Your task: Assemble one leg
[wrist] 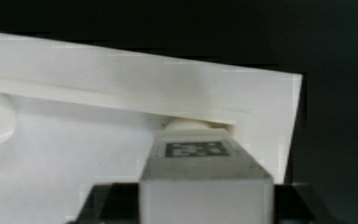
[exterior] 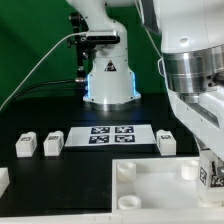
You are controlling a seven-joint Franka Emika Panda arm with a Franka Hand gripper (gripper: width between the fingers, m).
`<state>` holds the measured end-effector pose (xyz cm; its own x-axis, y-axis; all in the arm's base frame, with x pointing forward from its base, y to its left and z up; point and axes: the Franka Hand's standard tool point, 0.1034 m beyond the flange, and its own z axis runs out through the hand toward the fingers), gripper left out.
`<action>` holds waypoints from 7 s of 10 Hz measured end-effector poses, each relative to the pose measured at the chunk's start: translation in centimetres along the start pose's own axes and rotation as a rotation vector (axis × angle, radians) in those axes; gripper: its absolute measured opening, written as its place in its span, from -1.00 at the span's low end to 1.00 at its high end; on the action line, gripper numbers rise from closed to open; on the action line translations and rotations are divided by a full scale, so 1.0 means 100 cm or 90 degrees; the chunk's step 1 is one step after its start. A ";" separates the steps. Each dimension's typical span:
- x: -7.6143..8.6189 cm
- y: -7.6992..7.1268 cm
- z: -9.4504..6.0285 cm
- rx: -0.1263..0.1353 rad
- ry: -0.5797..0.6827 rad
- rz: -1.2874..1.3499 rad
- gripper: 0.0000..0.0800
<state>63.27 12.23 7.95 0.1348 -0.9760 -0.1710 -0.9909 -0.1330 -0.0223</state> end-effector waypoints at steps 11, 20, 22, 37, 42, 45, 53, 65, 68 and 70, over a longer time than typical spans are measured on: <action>0.004 0.000 0.005 -0.060 0.038 -0.995 0.62; 0.007 0.000 0.005 -0.037 0.036 -0.667 -0.27; 0.008 0.000 0.006 -0.019 0.033 -0.381 -0.27; 0.007 -0.003 0.007 0.011 0.001 -0.355 0.62; 0.011 -0.004 0.003 -0.040 0.016 -0.861 0.62; 0.011 -0.005 0.002 -0.043 0.019 -0.897 0.62; 0.013 -0.003 0.004 -0.020 0.049 -0.286 -0.27; 0.007 -0.001 0.006 -0.004 0.036 -0.052 0.59; 0.007 0.001 0.007 -0.018 0.032 -0.273 0.62; 0.009 0.001 0.007 -0.027 0.037 -0.460 0.62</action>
Offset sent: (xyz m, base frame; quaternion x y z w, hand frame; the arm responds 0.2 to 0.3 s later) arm -0.0058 -0.0045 -0.0132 0.0264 0.0326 -0.2102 0.9768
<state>63.29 11.49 7.09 0.7572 -0.6487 -0.0760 -0.6531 -0.7539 -0.0713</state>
